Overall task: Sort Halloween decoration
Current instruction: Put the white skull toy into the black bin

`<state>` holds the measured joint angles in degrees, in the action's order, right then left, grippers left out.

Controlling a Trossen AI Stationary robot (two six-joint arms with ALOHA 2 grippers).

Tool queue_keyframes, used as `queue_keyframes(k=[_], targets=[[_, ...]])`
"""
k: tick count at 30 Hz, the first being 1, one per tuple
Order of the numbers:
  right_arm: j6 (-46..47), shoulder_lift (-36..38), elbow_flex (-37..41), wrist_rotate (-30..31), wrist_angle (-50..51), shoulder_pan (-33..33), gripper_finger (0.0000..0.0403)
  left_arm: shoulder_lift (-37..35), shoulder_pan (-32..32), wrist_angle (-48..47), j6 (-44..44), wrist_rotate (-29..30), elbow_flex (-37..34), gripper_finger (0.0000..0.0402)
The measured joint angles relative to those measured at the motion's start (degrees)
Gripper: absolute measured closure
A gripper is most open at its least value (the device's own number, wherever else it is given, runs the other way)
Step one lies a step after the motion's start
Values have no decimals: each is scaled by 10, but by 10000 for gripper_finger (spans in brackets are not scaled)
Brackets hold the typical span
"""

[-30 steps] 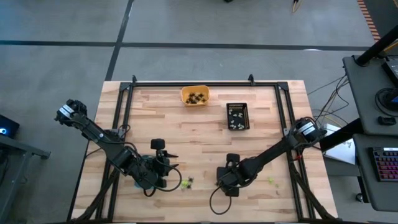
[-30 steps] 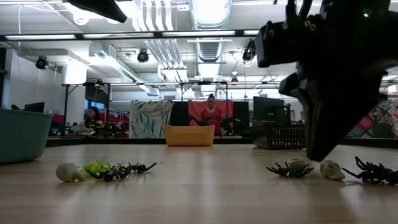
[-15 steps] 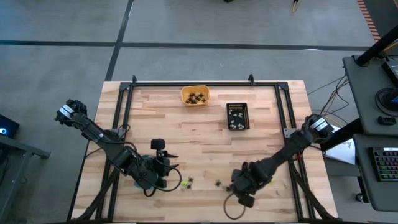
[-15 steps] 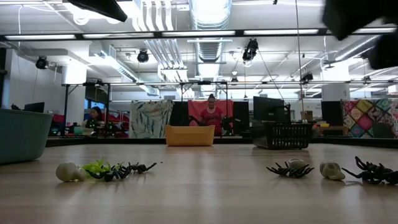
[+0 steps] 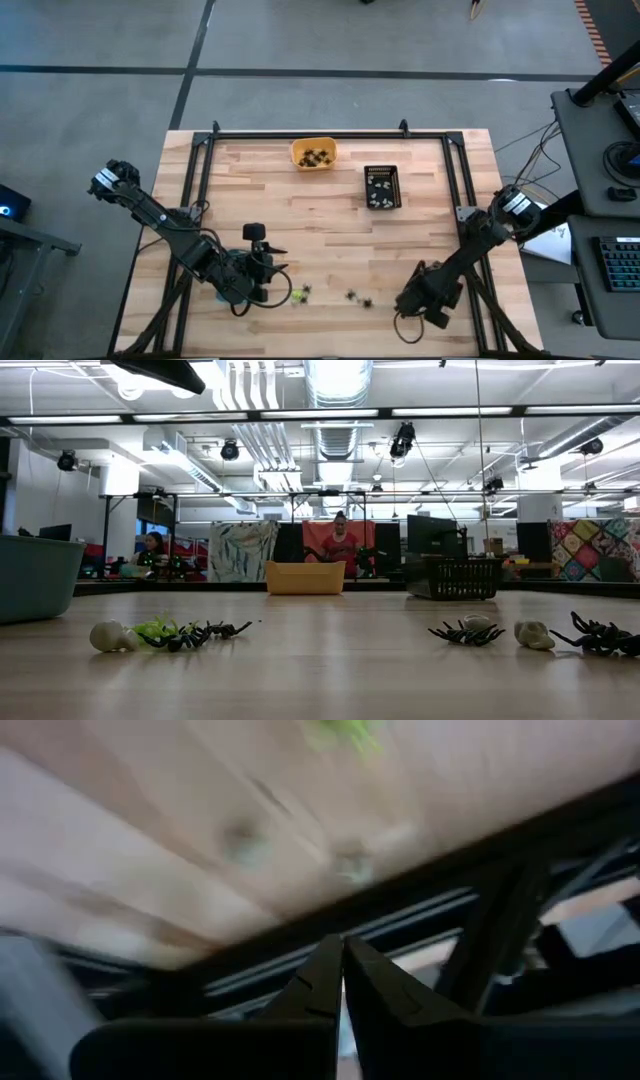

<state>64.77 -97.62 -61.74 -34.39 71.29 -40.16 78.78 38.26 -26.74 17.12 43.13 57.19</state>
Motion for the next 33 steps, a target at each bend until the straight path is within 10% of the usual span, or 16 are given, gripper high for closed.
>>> queue_keyframes(k=[33], targets=[[-100, 0, 58, 30, -66, -61, 248, 0, 0, 0, -31, 0, 0, 271]])
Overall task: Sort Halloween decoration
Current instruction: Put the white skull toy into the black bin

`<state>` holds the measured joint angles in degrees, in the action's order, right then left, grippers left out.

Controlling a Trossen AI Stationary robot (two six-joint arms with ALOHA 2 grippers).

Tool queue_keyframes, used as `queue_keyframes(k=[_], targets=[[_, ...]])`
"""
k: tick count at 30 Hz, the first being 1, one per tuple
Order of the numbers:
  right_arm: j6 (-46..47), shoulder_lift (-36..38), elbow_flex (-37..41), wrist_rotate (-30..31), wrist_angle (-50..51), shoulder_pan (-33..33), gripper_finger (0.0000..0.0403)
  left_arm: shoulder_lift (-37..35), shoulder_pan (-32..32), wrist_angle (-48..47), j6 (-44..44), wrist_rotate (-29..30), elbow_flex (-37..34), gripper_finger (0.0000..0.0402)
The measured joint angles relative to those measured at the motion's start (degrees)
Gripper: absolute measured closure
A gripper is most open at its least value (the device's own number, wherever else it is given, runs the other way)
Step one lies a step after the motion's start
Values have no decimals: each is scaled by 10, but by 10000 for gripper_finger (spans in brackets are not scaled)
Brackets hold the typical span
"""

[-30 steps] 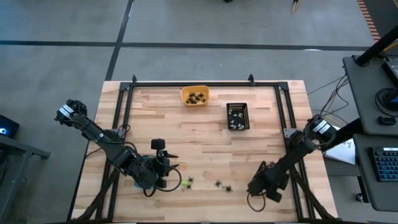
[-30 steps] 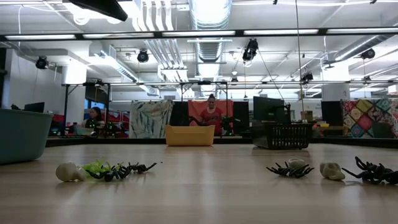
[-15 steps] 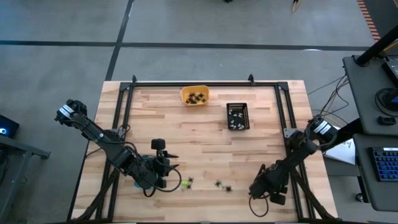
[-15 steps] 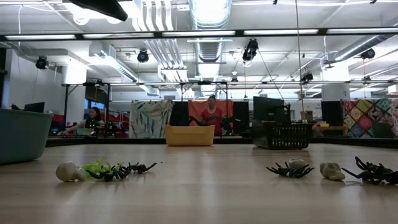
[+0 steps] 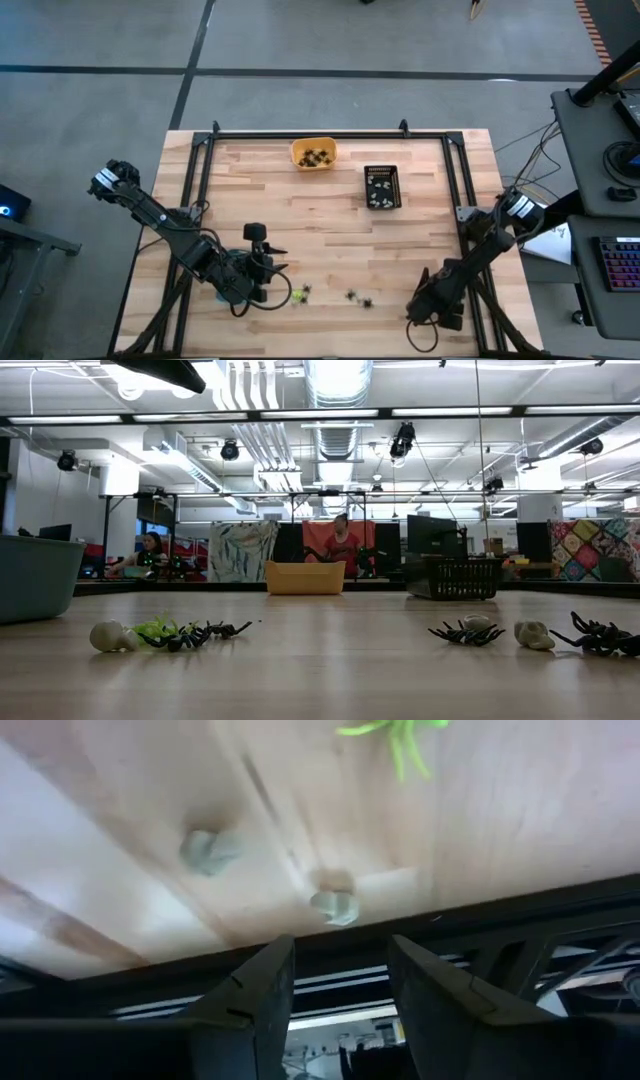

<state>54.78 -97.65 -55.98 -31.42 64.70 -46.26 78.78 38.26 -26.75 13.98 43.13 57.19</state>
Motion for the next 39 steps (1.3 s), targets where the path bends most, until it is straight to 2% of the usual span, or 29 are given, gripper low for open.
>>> queue_keyframes(k=[15, 19, 29, 39], targets=[[-32, -53, 25, -7, -43, 1, 259, 0, 0, 3, 0, 0, 0, 271], [-41, -58, 25, -11, -50, 1, 286, 0, 0, 2, 0, 0, 0, 271], [-47, -59, 24, -7, -49, 0, 387, 0, 0, 3, -1, 0, 0, 271], [-45, -58, -14, 14, 7, 2, 394, 0, 0, 8, -6, 0, 0, 271]])
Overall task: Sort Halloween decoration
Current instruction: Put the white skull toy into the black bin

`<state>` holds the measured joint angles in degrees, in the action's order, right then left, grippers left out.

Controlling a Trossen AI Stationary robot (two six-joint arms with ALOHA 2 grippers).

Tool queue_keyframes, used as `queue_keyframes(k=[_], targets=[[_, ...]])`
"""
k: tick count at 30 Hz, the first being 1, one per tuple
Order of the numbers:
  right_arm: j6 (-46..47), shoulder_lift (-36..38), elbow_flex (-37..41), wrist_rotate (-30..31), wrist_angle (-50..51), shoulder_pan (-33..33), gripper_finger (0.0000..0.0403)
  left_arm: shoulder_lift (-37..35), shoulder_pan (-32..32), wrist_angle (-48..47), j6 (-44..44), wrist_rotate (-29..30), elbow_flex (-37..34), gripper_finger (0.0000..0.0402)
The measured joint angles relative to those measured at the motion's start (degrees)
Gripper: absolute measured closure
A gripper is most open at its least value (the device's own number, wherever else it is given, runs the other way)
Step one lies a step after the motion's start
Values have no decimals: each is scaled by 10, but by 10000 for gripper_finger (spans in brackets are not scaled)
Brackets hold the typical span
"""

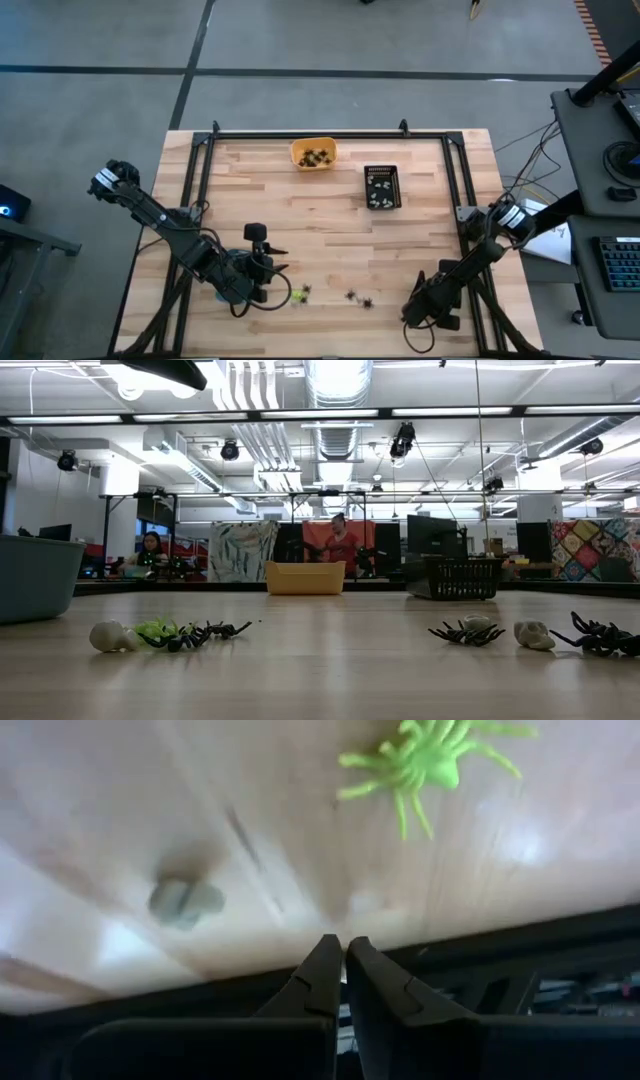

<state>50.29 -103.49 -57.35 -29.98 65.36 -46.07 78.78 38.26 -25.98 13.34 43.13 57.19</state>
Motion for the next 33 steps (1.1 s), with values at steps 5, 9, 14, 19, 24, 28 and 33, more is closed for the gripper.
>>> queue_keyframes(k=[5, 9, 14, 19, 24, 28, 33], targets=[[7, 3, -29, 1, 25, 12, 394, 0, 0, 5, 0, 0, 0, 271], [5, 10, -64, 23, 40, 29, 394, 0, 0, 5, 0, 0, 0, 271], [-5, 29, -112, 78, 61, 62, 394, 0, -1, 6, 0, 0, 0, 271], [-36, 57, -144, 176, 62, 104, 394, 0, -1, 7, 0, 0, 0, 271], [-115, 76, -168, 322, 59, 164, 394, 0, -1, 9, 0, 0, 0, 271], [-197, 90, -185, 421, 58, 236, 394, 0, -2, 9, 0, 0, 0, 271], [-307, 107, -196, 485, 9, 365, 394, 0, -4, 10, 0, 0, 0, 271]])
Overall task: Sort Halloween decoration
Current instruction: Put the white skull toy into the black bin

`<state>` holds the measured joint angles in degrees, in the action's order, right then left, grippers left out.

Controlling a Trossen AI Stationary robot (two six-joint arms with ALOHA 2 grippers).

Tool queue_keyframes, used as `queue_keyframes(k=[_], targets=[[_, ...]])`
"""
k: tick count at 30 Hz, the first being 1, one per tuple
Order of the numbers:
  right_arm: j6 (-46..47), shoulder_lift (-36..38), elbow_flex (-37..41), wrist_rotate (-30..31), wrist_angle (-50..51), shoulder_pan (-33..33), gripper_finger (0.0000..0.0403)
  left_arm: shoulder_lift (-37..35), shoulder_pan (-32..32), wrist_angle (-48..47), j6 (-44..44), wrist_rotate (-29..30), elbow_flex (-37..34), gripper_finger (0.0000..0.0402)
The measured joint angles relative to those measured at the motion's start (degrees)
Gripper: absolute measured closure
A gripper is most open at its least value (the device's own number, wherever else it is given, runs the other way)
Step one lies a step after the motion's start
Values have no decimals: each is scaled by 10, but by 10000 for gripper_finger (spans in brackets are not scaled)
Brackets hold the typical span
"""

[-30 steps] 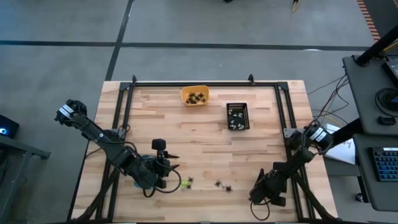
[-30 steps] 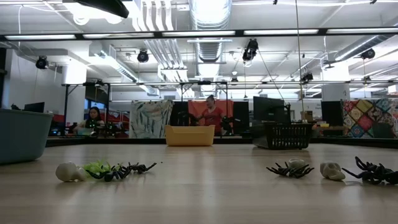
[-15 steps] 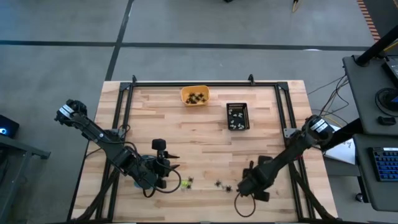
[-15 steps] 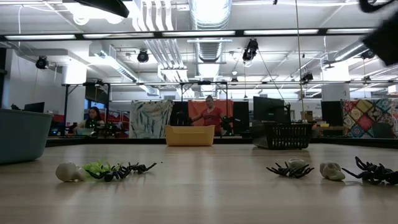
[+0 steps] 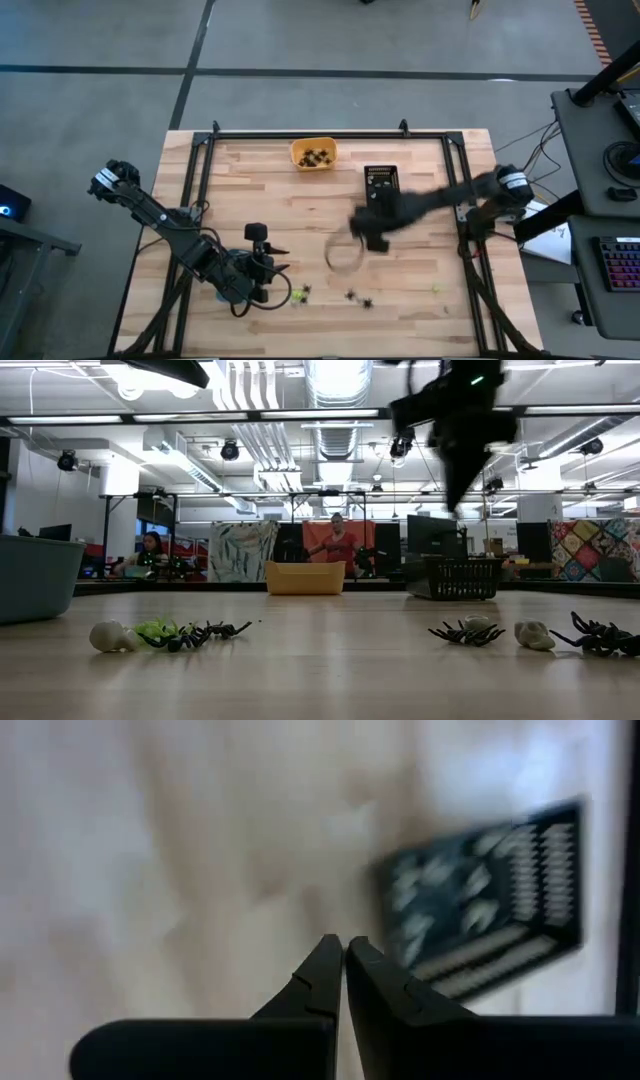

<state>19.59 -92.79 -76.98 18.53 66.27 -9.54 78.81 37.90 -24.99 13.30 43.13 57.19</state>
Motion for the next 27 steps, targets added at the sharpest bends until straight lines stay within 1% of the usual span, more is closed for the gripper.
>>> queue_keyframes(k=[4, 8, 11, 14, 16, 19, 24, 27], targets=[[-90, 18, 12, 0, -86, 115, 394, 0, 0, 1, 0, 0, 0, 271], [-154, 30, 33, -14, -151, 222, 394, 0, 0, 1, 0, 0, 0, 271], [-193, 41, 64, -50, -208, 288, 394, 0, 0, 1, 0, 0, 0, 271], [-218, 55, 111, -91, -275, 343, 394, 0, 0, 2, 0, 0, 0, 271], [-222, 65, 146, -110, -319, 371, 394, 0, -1, 3, 0, 0, 0, 271], [-224, 79, 194, -115, -360, 396, 394, 0, -1, 8, 0, 0, 0, 271], [-237, 110, 247, -118, -397, 399, 394, 0, -3, 17, 0, 0, 0, 271], [-220, 126, 259, -118, -402, 399, 394, 0, -4, 20, 0, 17, 0, 271]])
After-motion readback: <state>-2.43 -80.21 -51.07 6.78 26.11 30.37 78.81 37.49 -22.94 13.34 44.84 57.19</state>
